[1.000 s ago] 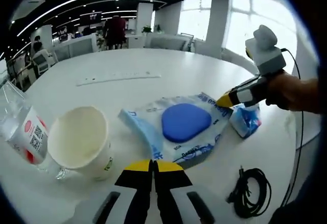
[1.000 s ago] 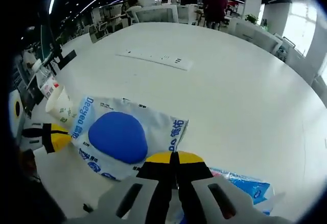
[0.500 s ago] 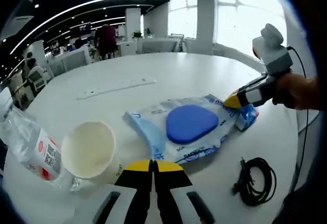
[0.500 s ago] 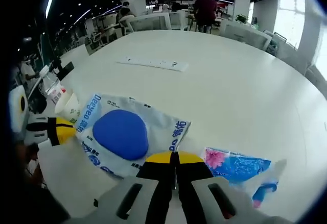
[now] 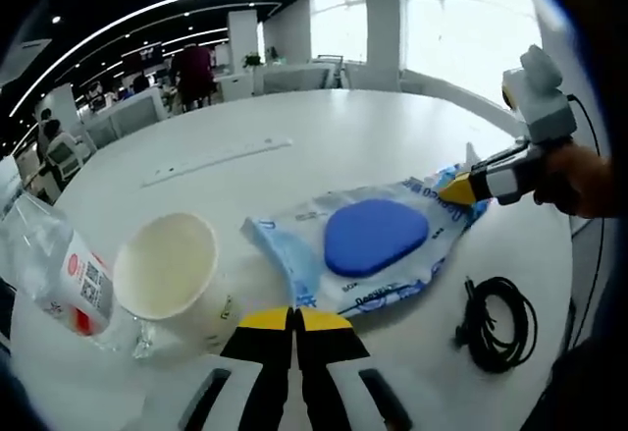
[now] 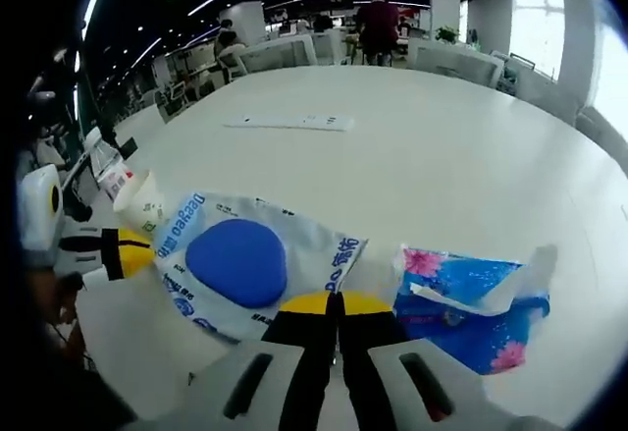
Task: Arrange the tabletop items into an orderly group along one side of the table until the central work area is clear of visible clutter.
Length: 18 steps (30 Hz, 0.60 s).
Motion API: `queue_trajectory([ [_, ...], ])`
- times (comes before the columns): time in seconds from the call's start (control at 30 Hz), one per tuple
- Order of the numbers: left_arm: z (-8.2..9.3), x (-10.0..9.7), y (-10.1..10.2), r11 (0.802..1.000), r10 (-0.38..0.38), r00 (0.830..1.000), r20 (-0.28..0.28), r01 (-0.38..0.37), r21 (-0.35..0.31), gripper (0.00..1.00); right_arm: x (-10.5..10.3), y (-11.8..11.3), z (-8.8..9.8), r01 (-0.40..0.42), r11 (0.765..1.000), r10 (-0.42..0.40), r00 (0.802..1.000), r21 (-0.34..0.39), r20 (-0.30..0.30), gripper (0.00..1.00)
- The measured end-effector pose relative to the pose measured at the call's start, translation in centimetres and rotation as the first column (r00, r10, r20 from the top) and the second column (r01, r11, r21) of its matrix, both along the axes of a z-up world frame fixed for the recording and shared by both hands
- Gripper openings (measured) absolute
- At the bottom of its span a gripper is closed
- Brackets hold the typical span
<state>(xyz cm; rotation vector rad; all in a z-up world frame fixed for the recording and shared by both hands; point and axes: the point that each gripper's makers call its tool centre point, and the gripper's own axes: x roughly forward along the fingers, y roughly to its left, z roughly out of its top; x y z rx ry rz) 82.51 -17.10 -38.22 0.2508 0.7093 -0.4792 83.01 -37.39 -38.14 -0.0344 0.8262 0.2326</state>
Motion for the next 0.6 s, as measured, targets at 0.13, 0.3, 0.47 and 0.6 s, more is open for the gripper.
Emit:
queue_trajectory([
  [0.13, -0.3, 0.1, 0.2, 1.000, 0.002, 1.000, -0.010, -0.002, 0.000, 0.00, 0.0, 0.2, -0.8, -0.015, 1.000, 0.015, 1.000, -0.017, -0.003, 0.00],
  [0.3, -1.1, -0.1, 0.3, 1.000, 0.011, 0.999, -0.031, -0.011, -0.007, 0.00, -0.1, 0.2, -0.9, -0.021, 0.999, 0.021, 1.000, -0.036, -0.001, 0.00],
  [0.47, -1.0, -0.6, 0.0, 1.000, 0.013, 0.999, -0.045, -0.013, -0.013, 0.01, 0.2, 0.0, -0.9, -0.018, 0.997, 0.019, 1.000, -0.069, 0.013, 0.00],
  [0.6, -1.1, -0.7, 0.3, 1.000, 0.025, 0.999, -0.048, -0.025, -0.008, 0.04, 0.3, -0.2, -0.9, -0.020, 0.997, 0.021, 1.000, -0.077, 0.012, 0.02],
])
